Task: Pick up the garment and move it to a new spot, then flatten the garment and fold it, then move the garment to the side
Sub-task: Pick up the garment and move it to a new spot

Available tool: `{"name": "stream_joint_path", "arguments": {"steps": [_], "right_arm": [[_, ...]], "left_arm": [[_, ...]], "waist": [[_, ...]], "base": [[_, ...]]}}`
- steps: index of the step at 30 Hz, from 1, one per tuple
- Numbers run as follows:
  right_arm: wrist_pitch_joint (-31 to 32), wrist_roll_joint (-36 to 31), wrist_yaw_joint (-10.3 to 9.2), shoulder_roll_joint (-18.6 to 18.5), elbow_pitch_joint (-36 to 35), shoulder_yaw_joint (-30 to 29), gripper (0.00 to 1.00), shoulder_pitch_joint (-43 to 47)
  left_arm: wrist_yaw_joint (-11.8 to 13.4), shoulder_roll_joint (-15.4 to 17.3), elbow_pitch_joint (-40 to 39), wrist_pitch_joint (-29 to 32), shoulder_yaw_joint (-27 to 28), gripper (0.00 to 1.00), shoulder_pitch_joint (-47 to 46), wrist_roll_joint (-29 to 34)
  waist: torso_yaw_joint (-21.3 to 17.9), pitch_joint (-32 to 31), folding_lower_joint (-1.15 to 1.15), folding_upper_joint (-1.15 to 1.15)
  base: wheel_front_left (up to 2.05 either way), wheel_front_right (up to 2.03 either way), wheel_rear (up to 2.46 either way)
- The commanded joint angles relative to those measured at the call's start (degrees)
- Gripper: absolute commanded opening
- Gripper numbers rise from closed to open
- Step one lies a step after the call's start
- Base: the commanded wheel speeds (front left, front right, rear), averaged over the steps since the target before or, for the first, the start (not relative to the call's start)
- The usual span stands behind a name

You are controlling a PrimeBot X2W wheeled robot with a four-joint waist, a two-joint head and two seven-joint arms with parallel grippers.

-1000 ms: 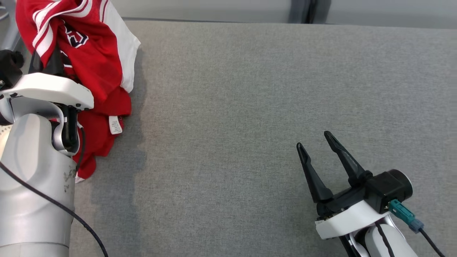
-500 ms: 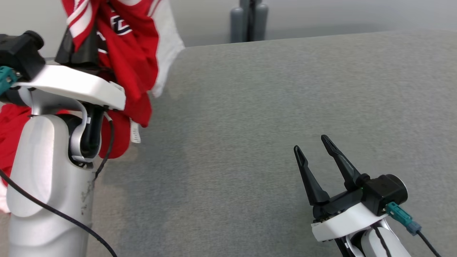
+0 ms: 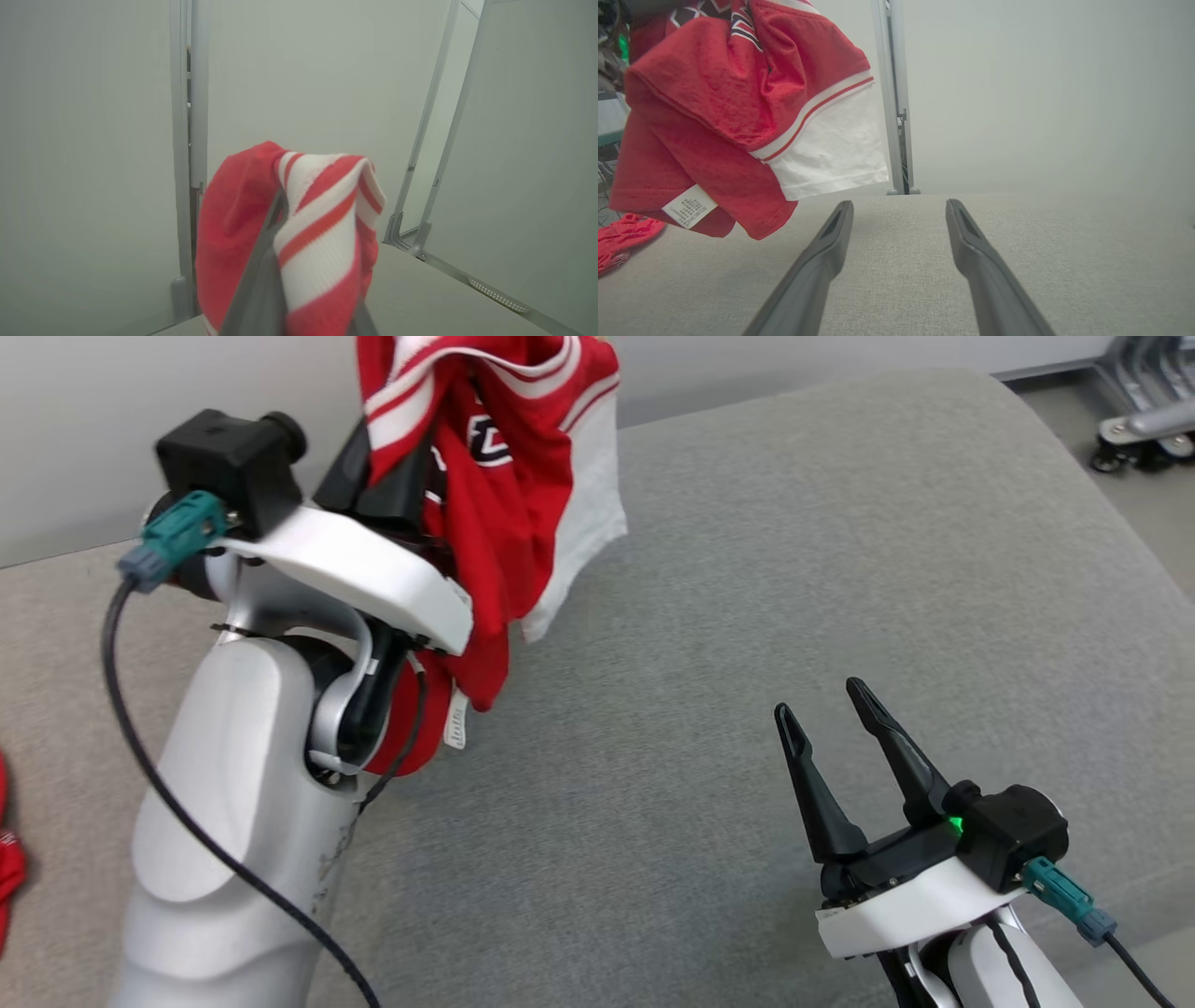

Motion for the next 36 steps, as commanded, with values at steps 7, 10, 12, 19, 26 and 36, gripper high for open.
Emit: {"name": "stream_joint_path", "arguments": {"steps": [7, 10, 12, 19, 26, 36], "right_arm": [[-0.3, 0.9, 0.01, -0.2, -0.7, -0.2, 1.00, -0.9], [-0.3, 1.0, 0.01, -0.2, -0.9, -0.4, 1.00, -0.9], [-0.3, 1.1, 0.01, -0.2, -1.0, -0.4, 1.00, -1.0], [-0.3, 0.7, 0.01, -0.2, -1.0, 0.2, 1.00, -1.7], [-0.3, 1.2, 0.01, -0.2, -1.0, 1.1, 1.00, -2.1], [-0.3, 1.0, 0.01, -0.2, -0.1, 1.7, 1.00, -1.4]], "left_arm": [[0.1, -0.7, 6.9, -1.0, -5.5, 0.00, -2.2, 1.9], [0.0, -0.8, 11.1, -2.3, -7.2, 0.00, -2.0, 3.1], [0.3, -0.9, 14.4, -3.0, -8.0, 0.00, -1.5, 3.4], [1.6, -1.4, 25.8, -4.1, -11.3, 0.00, -1.2, 1.9], [3.0, -1.5, 34.1, -7.1, -15.2, 0.00, -2.8, -1.3], [4.3, -1.5, 34.8, -13.5, -17.2, 1.00, -3.6, -8.2]], "waist": [[-4.7, 1.8, 0.00, 0.00], [-5.0, 2.6, 0.00, 0.00], [-5.0, 3.1, 0.00, 0.00], [-4.2, 4.9, 0.00, 0.00], [-3.9, 5.8, 0.00, 0.00], [-2.2, 3.7, 0.00, 0.00]], "base": [[0.00, 0.00, 0.00], [0.00, 0.00, 0.00], [0.00, 0.00, 0.00], [0.00, 0.00, 0.00], [0.00, 0.00, 0.00], [0.00, 0.00, 0.00]]}}
